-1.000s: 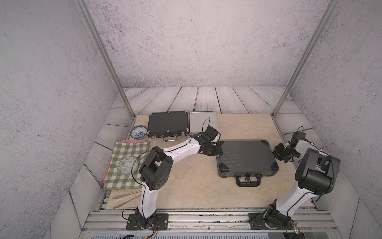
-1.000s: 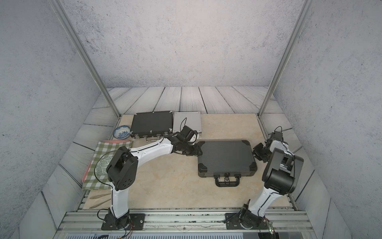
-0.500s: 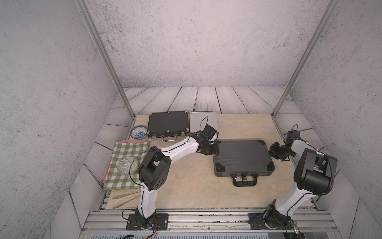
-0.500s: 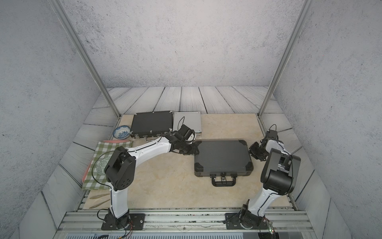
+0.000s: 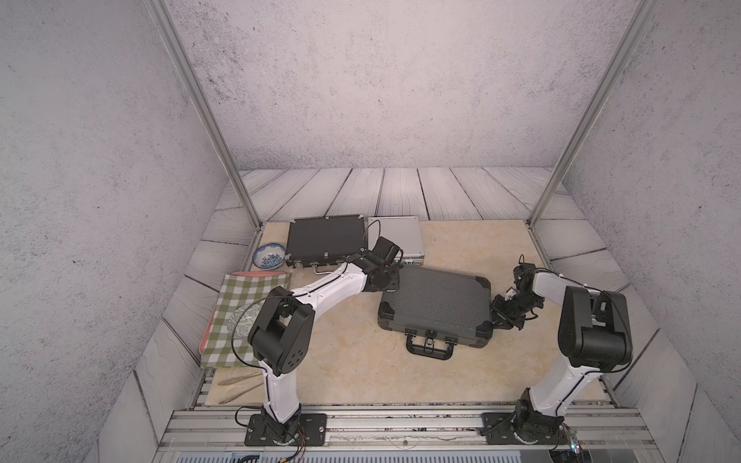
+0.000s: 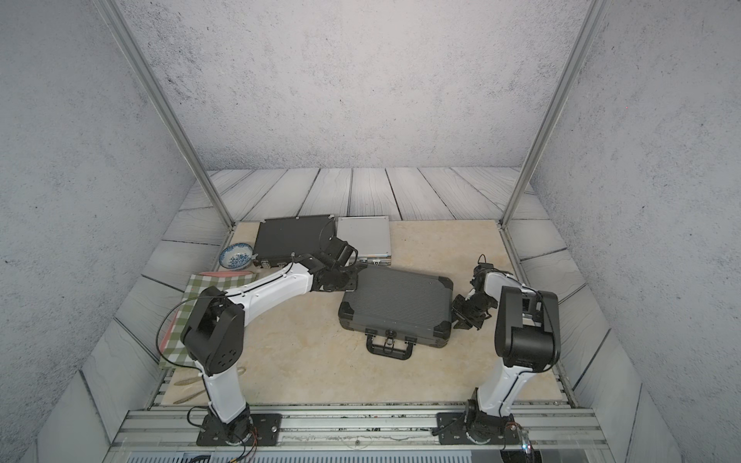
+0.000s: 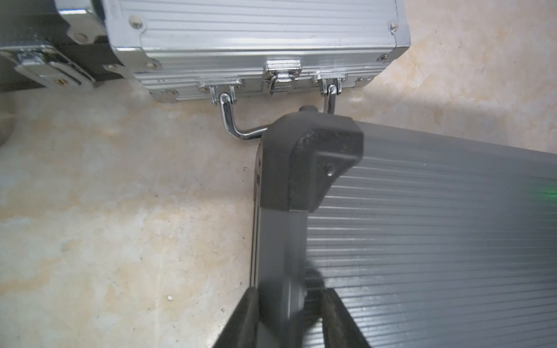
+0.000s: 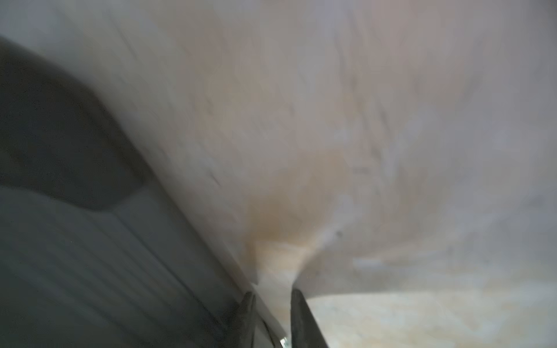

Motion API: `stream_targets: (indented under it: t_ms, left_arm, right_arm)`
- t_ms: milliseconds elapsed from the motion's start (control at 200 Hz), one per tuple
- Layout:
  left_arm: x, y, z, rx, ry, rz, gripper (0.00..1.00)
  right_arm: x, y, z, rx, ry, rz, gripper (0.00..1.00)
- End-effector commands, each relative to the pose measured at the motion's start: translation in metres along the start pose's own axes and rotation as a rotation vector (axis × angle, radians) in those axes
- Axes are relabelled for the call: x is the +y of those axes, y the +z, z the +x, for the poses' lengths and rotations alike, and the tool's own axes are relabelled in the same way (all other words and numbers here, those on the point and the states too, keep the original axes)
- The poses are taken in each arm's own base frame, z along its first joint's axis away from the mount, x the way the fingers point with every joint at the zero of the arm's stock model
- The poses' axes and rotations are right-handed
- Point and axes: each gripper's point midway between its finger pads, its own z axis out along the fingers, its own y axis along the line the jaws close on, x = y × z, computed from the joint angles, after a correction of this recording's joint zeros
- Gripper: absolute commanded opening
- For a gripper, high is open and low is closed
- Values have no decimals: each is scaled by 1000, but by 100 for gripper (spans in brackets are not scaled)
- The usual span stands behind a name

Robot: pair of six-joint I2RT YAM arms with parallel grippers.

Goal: Close the poker set cases
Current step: Adjust the poker set case at the center of the board, then move the poker set case to the center of the board.

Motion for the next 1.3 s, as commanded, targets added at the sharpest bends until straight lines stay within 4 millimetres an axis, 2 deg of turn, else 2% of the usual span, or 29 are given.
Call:
stream_targets:
  t_ms: [0,100,200,275,340,455,586,861,951,1176,1296]
  left_arm:
    - [-54,8,75,227,38,222,36]
    - [-49,-5,63,187,56,205,43]
    - [-46,-8,54,191,83,211,50]
    - [-46,-6,50,201,91,223,53]
    - [-41,-1,48,214,78,220,53]
    - [-30,4,50,225,51,202,53]
    - [-20,10,54,237,46,173,52]
    - [-12,15,56,248,31,158,52]
    - [-12,17,54,245,28,155,52]
    - [-5,12,45,231,33,141,53]
    - [-10,18,41,260,65,174,56]
  right_arm:
    - [38,0,44,174,-46,-95,28]
    - [33,-7,32,134,-38,-64,31]
    - [32,-24,20,82,-35,-66,36]
    - [30,-42,9,18,-30,-52,48]
    - [30,-59,1,-36,-21,-58,56]
    - [25,-88,-12,-120,14,-90,64]
    - [42,-102,-10,-148,-23,-174,66]
    - [56,-100,14,-137,-100,-280,72]
    - [59,-84,19,-86,-120,-286,74]
    - [64,-58,13,-63,-132,-289,75]
    - [65,-38,15,-38,-135,-291,75]
